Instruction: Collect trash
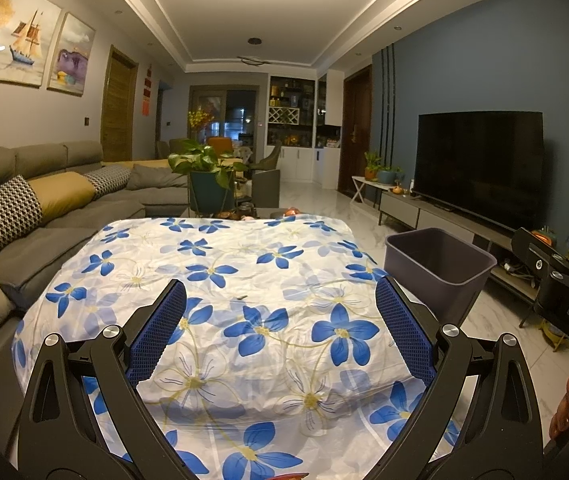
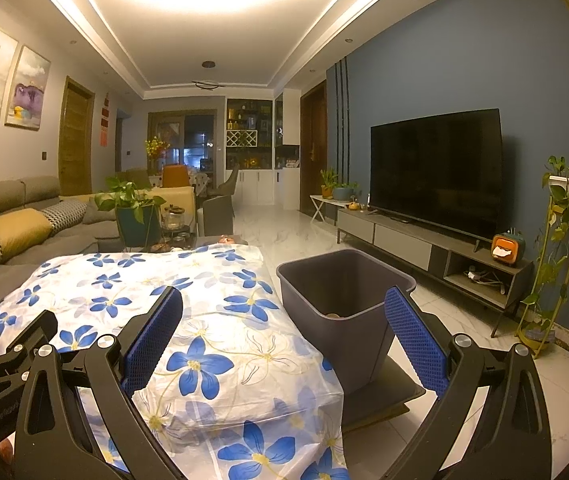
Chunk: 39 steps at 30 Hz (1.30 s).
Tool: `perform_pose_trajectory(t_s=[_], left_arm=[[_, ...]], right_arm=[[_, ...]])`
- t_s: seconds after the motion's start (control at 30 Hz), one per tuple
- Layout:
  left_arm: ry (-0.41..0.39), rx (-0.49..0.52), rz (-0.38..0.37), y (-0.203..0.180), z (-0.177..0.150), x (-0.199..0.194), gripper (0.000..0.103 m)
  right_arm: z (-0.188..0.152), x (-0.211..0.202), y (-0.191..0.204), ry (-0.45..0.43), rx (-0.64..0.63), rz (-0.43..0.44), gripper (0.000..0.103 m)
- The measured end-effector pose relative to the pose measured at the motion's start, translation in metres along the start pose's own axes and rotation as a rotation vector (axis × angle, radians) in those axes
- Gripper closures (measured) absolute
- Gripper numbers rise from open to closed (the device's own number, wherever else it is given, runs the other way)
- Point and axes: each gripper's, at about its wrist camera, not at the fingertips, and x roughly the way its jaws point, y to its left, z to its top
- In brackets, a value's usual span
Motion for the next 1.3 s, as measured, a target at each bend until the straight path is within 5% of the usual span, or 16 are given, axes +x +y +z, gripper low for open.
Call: perform_pose_trajectory(t_s=[0.4, 0.73, 1.3], left_arm=[[0.0, 0.0, -0.001, -0.0005, -0.0001, -0.0001, 0.009], [0.01, 0.031, -0.024, -0.0081, -0.0034, 0.0012, 0.026], [0.008, 0.028, -0.031, -0.0052, -0.004, -0.0034, 0.027]], right_arm=[[0.0006, 0.0006, 0.0004, 0.0, 0.002, 0.002, 0.006], [-0.0002, 0.0002, -0.002, 0.002, 0.004, 0.003, 0.006], [-0.0007, -0.0005, -0.0007, -0.003, 0.008, 0.002, 0.006]])
